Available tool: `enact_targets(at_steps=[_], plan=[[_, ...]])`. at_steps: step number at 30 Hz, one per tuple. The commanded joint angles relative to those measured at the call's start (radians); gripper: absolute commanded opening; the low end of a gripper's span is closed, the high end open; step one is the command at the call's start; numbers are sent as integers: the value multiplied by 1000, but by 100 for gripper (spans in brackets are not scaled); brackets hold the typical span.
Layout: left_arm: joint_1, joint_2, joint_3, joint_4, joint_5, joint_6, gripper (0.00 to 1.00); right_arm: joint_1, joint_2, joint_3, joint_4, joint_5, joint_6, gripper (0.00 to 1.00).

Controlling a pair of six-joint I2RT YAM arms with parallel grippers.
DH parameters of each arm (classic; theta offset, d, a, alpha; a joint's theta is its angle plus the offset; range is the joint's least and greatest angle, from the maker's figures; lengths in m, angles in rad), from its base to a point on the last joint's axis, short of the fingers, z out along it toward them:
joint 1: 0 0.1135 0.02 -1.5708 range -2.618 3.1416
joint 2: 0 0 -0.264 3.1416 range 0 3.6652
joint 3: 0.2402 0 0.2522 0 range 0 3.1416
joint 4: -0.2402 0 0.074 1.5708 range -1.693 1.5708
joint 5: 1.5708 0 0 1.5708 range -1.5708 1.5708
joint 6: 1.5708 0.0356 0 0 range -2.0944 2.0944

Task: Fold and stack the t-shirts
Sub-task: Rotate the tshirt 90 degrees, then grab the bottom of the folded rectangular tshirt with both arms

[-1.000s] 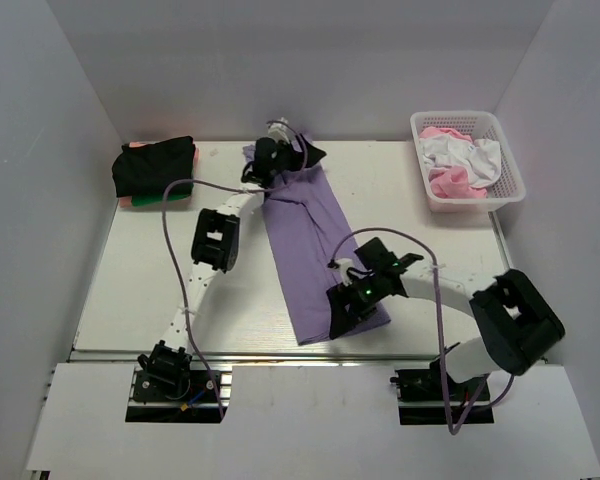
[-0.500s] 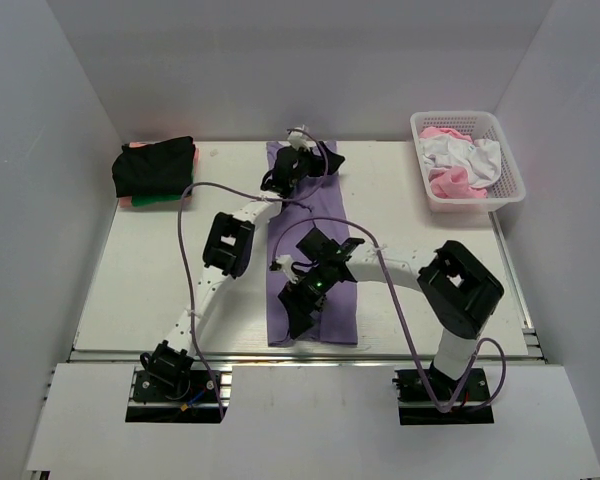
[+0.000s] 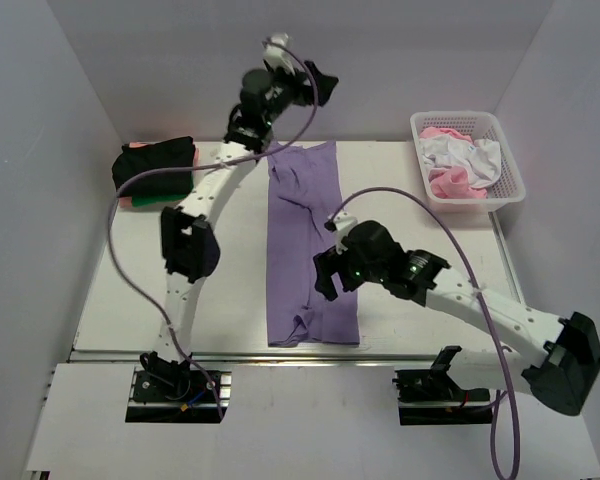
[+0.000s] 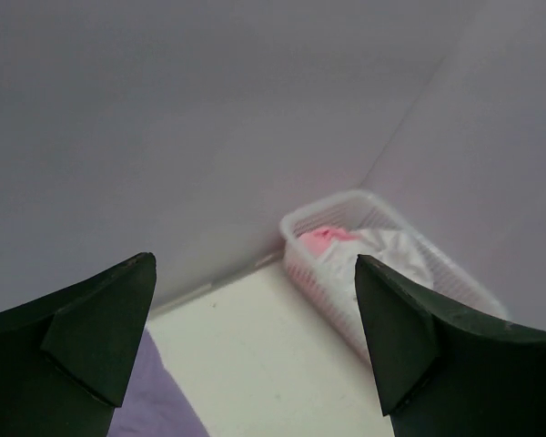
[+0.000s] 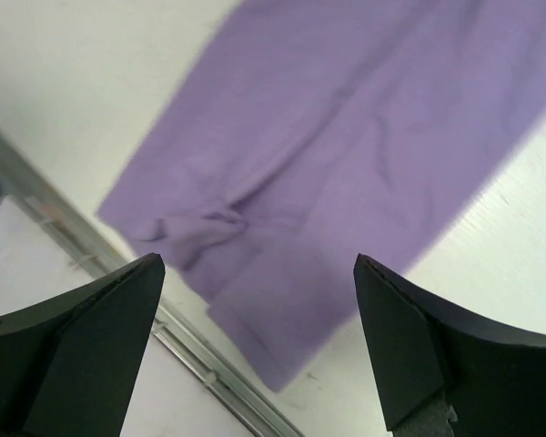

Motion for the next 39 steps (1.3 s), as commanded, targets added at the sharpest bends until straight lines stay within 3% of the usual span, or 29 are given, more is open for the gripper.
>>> enact_targets(at_steps=[1,5,7,8,9,11,12,15,20,23,29,32,35,39], plan=[[11,-238,-82,-175,45,66,100,-9,-76,-118,-23,212,125,90],[23,-471,-369,-302,-2,87,100,-9,-111,-163,12,155,133,90],[13,-585,-639,-302,-64,87,100,-3,-97,-167,50,125,100,82],[12,-713,-732,-277,-85,87,100,-3,-73,-169,54,94,81,82],[12,-781,-923,-258,-135,49,100,0,-59,-155,52,41,77,82],[12,-916,-1107,-231,-198,-15,100,6,-2,-134,52,-53,80,87],[23,-1049,-1270,-230,-233,-49,100,10,45,-111,57,-67,81,90],[23,-1221,-1504,-270,-326,-129,100,25,102,-85,122,-149,63,90],[14,-1473,-1656,-529,-373,-264,100,74,232,14,120,-110,40,90],[14,-1593,-1721,-731,-402,-324,100,117,324,66,126,13,69,90],[14,-1650,-1762,-782,-379,-335,100,168,441,118,78,225,127,90],[14,-1632,-1762,-819,-379,-335,100,184,469,135,-70,326,194,90],[14,-1621,-1741,-833,-379,-335,100,194,389,52,-126,354,257,90],[14,-1586,-1732,-823,-327,-301,100,195,274,-64,-95,269,258,90]])
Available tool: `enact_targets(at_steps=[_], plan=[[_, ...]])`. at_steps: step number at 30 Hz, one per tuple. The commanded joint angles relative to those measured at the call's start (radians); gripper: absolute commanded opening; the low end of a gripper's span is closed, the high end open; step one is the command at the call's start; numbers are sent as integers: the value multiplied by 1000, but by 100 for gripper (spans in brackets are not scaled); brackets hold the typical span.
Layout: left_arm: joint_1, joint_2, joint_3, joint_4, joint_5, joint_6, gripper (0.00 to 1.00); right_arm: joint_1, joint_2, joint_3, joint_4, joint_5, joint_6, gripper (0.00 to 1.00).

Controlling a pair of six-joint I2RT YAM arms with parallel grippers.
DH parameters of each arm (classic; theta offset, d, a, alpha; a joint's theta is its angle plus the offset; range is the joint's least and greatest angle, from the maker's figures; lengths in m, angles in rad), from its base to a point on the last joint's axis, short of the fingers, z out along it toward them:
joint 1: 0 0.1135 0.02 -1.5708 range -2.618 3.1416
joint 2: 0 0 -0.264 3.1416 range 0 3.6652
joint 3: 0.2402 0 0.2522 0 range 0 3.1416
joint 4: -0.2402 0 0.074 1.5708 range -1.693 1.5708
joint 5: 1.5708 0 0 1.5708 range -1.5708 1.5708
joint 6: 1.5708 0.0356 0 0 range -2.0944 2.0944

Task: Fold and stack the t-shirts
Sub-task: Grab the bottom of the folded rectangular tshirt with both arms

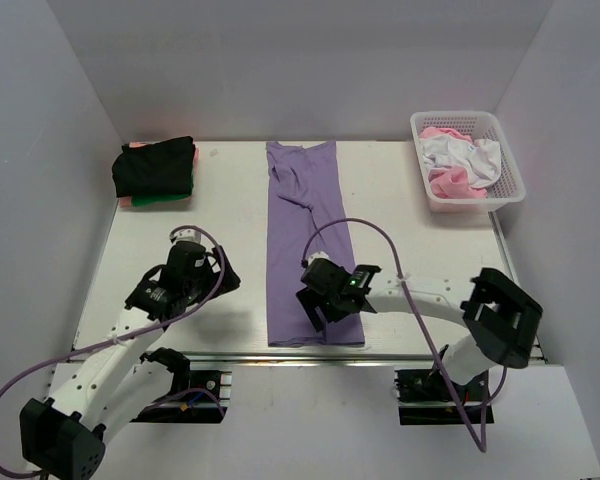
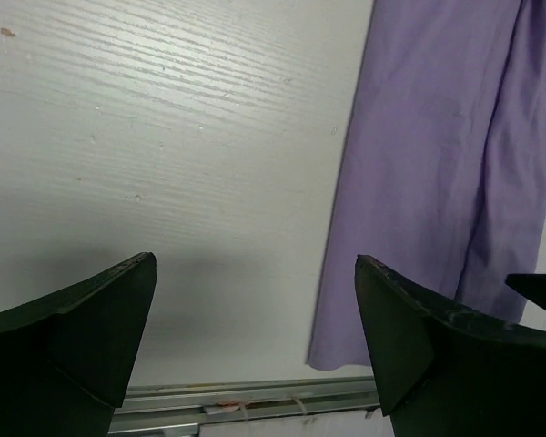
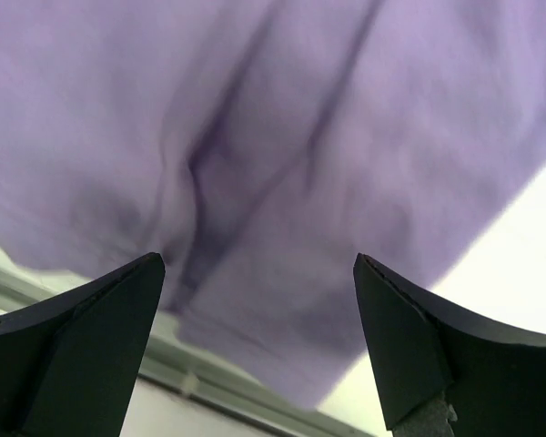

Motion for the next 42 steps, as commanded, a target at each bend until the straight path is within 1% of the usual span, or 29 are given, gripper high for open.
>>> enact_targets(at_steps=[1,5,7,8,9,10,11,13,14,16,17,18,20,24,25,27,28,30,31,32,34,35,36,37,38,39,40,41,42], plan=[[-2,28,30,-11,44,28,100,12,-96,-60,-15,-5,34,90],[-2,87,30,12,109,53,100,16,-89,-94,43,-38,11,90],[-2,105,19,60,170,65,100,22,-80,-100,69,-23,3,90],[-2,120,19,73,225,65,100,26,-81,-91,69,-14,0,90],[-12,121,10,86,251,89,100,23,-90,-84,63,-2,-15,90],[-12,146,10,104,277,90,100,25,-109,-70,59,0,-24,90],[-12,147,10,113,344,103,100,25,-136,-51,51,0,-26,90],[-12,174,0,136,409,134,100,25,-175,-38,30,-15,-27,90],[-22,192,-9,137,463,134,100,19,-233,-48,26,-17,-6,90],[-45,219,-30,146,474,146,100,16,-274,-79,17,-8,34,90],[-54,235,-30,146,513,159,100,16,-334,-118,20,6,111,90],[-65,277,-30,146,524,169,100,8,-354,-139,16,21,132,90],[-110,315,-30,155,534,170,100,-9,-428,-241,28,17,158,90],[-197,392,-10,169,525,170,100,-37,-511,-329,20,-49,236,90],[-229,413,-10,169,506,170,96,-46,-521,-341,23,-69,270,90],[-258,423,-10,169,483,160,92,-50,-532,-381,32,-84,288,90],[-286,436,-10,169,483,148,85,-61,-532,-387,39,-94,298,90],[-309,452,-10,179,483,139,83,-69,-534,-410,49,-94,321,90],[-330,466,-21,169,473,130,80,-76,-538,-422,57,-83,322,88],[-343,476,-21,169,456,113,80,-80,-535,-432,72,-84,322,86],[-352,490,-30,158,405,96,75,-93,-545,-474,115,-86,336,82],[-376,490,-30,158,405,85,71,-99,-545,-485,121,-100,335,77],[-377,504,-30,158,405,75,70,-104,-548,-501,128,-116,335,74],[-393,513,-30,158,405,55,70,-115,-542,-504,135,-120,333,70],[-412,513,-30,158,368,42,68,-116,-541,-507,147,-133,327,63],[-412,513,-30,158,350,27,68,-121,-535,-522,152,-137,322,61],[-424,524,-30,158,338,9,67,-127,-532,-525,172,-146,321,56],[-436,524,-30,158,309,-5,65,-129,-531,-530,180,-159,321,48],[-437,524,-30,149,299,-27,59,-135,-520,-528,187,-164,313,44]])
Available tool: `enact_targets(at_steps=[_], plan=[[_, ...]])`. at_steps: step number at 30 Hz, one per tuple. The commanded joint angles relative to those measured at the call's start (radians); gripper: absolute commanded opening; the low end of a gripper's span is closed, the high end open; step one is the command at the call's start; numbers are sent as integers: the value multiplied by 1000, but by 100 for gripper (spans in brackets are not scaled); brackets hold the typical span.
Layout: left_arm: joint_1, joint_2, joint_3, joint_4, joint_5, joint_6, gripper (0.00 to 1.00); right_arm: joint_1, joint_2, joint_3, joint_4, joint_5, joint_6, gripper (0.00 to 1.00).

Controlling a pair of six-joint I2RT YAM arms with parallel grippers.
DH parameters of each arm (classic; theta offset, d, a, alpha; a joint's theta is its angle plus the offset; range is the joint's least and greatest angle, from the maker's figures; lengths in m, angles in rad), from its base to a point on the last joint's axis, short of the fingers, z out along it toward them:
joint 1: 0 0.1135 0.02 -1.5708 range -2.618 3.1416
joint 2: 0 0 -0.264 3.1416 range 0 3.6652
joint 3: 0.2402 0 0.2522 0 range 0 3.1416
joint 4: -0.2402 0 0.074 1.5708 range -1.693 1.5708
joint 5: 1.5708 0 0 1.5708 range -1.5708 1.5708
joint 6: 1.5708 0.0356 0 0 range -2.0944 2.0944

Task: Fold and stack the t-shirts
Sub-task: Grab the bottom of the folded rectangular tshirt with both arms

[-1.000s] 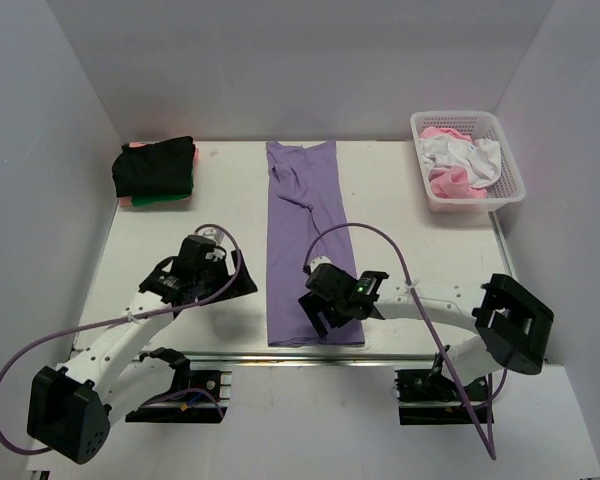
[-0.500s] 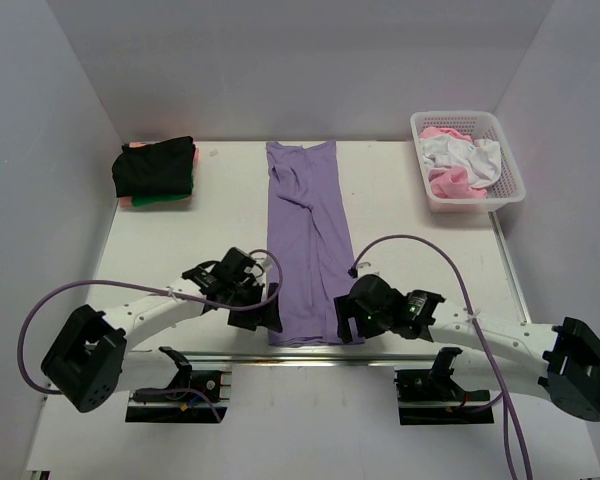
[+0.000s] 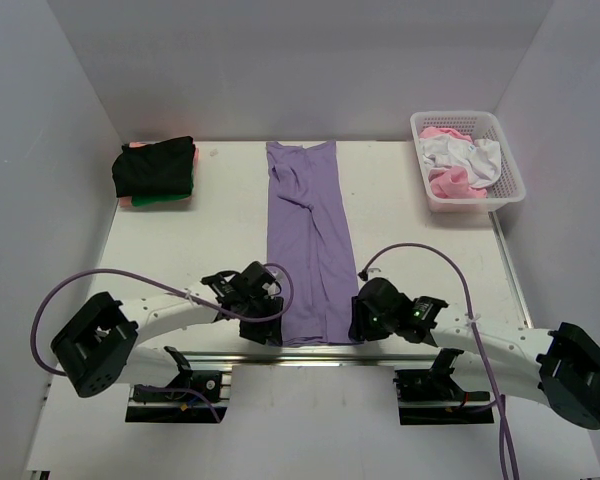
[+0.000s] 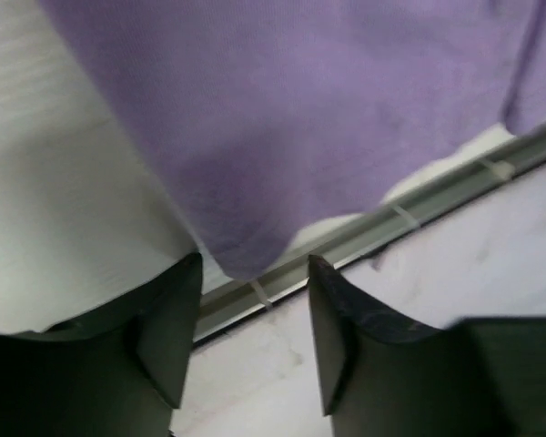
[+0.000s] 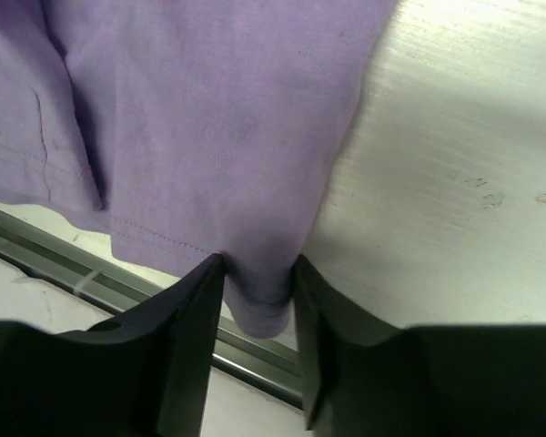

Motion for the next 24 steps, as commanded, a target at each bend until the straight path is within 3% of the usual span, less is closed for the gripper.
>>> enact_targets(at_steps=[1,9,15,16,19,24], plan=[[-35,9,-10,-11,-90,-62,56,-17,20,-19,44,-44,1,41],[-81,29,11,-37,-183,-135,40,-20,-9,-8,3,-74,-9,33],[-99,61,85,-71,-234,-135,15,-22,-17,13,-17,-74,-33,14],[-99,61,115,-92,-260,-135,0,-25,-19,17,-21,-72,-39,10],[-108,72,183,-138,-298,-117,0,-25,-19,41,-21,-61,-65,1],[-109,18,234,-79,-280,-57,0,-28,9,128,-23,-5,-128,0]])
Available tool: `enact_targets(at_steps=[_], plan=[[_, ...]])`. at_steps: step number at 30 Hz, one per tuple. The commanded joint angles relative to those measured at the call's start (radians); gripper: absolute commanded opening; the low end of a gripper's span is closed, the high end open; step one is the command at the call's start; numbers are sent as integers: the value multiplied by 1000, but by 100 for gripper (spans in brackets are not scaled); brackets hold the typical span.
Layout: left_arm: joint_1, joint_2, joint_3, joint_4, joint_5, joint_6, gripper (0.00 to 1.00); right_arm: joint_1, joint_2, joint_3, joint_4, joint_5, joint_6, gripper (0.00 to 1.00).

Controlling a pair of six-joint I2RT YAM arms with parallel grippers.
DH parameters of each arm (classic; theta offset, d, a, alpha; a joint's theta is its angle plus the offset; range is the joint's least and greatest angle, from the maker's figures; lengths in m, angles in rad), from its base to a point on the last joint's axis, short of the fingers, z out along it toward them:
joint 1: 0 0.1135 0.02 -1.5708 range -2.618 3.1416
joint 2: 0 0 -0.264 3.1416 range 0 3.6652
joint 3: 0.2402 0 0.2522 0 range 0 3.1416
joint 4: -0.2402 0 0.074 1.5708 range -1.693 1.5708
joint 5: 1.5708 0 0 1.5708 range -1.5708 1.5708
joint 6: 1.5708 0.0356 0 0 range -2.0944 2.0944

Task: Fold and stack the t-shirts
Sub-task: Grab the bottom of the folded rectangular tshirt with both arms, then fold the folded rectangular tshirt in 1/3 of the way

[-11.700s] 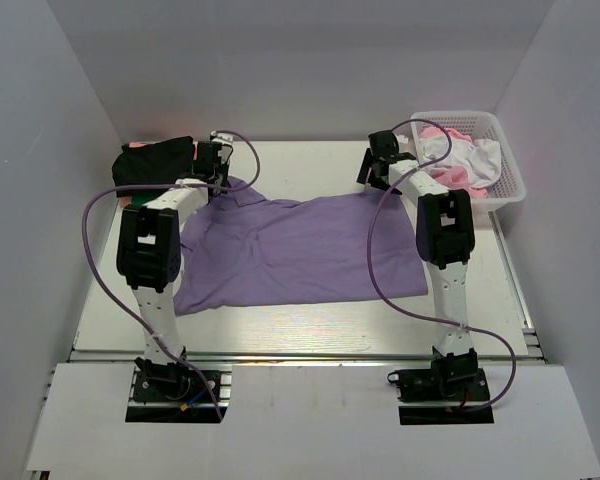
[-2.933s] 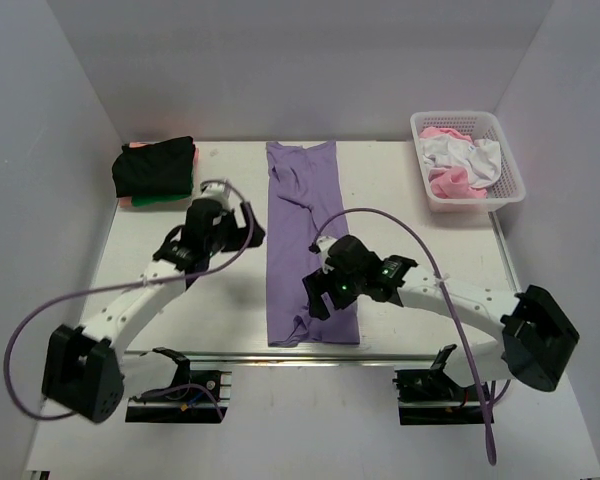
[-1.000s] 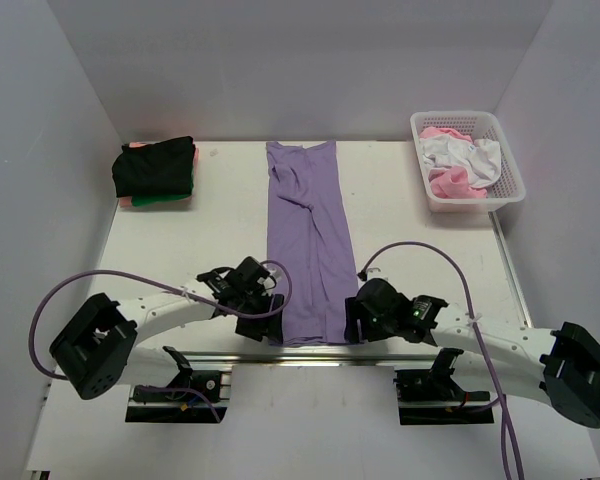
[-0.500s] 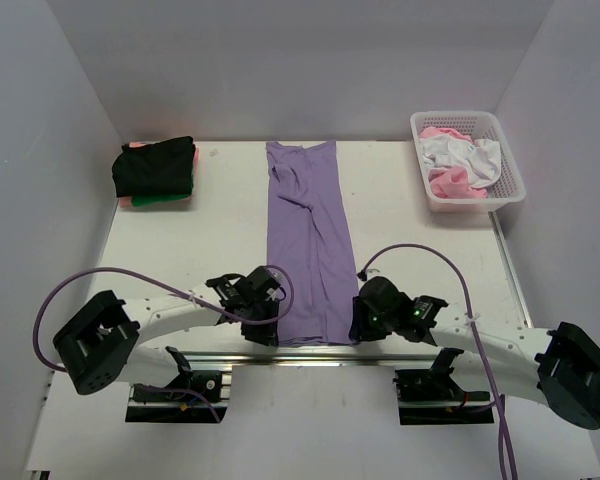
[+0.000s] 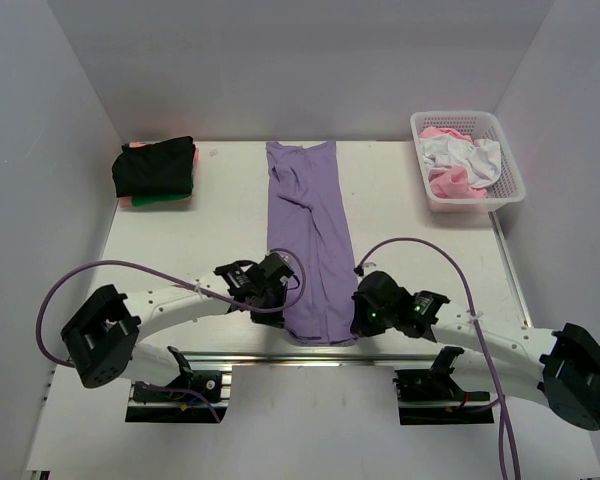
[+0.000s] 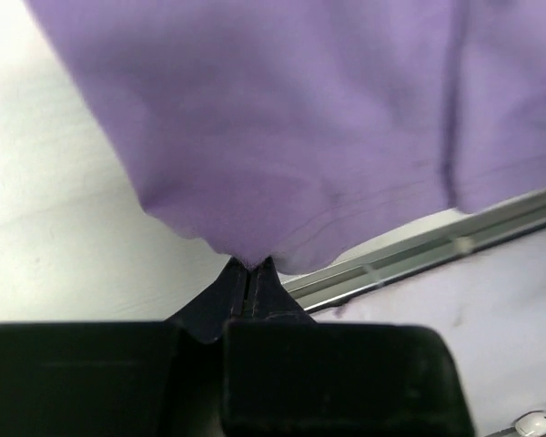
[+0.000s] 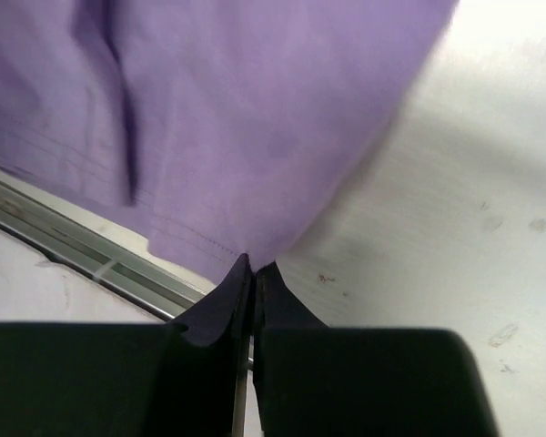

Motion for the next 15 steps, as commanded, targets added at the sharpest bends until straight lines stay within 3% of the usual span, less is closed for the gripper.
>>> enact_targets(at_steps=[1,6,15], plan=[[-6,-64,63,32,-27,56,0,-12,15,113,-8,63,-68,0],[24,-65,141,9,-157,65,0,-38,90,225,-44,285,-92,0],[116,15,231,79,-318,40,0,-156,311,483,13,292,-221,0]])
